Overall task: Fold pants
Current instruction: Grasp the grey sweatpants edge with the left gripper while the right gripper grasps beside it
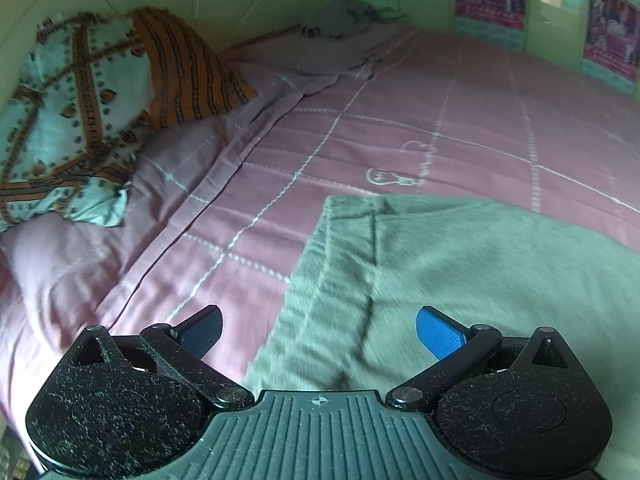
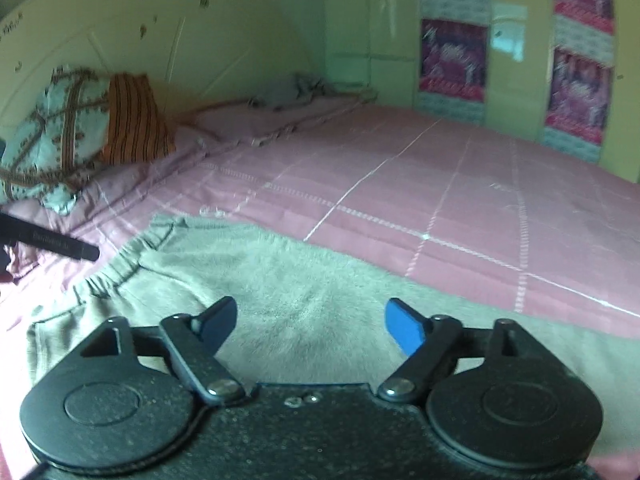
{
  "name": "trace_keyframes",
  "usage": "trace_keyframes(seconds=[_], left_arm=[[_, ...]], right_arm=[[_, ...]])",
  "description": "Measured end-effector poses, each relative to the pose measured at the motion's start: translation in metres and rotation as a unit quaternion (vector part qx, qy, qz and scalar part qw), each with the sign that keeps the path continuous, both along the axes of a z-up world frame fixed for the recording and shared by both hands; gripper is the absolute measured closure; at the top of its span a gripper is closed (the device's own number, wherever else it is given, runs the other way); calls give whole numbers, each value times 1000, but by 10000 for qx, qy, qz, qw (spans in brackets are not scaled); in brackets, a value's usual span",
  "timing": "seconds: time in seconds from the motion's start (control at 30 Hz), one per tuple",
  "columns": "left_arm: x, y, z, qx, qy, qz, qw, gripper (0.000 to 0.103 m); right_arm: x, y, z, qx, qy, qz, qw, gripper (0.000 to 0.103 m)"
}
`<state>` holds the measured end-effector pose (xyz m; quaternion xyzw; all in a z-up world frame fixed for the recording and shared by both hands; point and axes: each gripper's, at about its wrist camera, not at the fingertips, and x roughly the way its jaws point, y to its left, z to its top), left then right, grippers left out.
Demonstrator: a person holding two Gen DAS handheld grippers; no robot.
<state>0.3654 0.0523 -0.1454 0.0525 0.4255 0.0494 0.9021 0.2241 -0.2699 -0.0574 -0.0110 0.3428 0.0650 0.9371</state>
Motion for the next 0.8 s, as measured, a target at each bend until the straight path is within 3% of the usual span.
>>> trace_keyframes(seconds=[0.33,0.5,0.53,0.57,0.6,0.63,0.77,0.8], left_arm=[[97,20,-59,-23,423,90,9991,0],[116,28,-75,-373,585,-140,9975,0],[117,30,-77,-456,585,-205,9970,10],[117,31,-78,-648,566,-323,9958,27],[118,32,-77,-807,584,-368,9943,34],[118,29,-75,-905,574,-437,9933,50],[114,10,-72,-400,448,-567,9966,55],[113,9,-72,-348,414,-554,9970,57]], right_arm=[[100,-6,-53,-277,465,446,9975,24],[151,-8,-78,-558,768,707,9930,23],[161,-8,-83,-581,846,737,9920,23],[169,-10,-87,-571,914,755,9913,23],[176,-10,-91,-548,972,764,9908,24],[182,-9,-93,-541,1006,759,9906,24],[200,0,-107,-559,1273,872,9864,34],[202,1,-108,-490,1321,944,9855,49]])
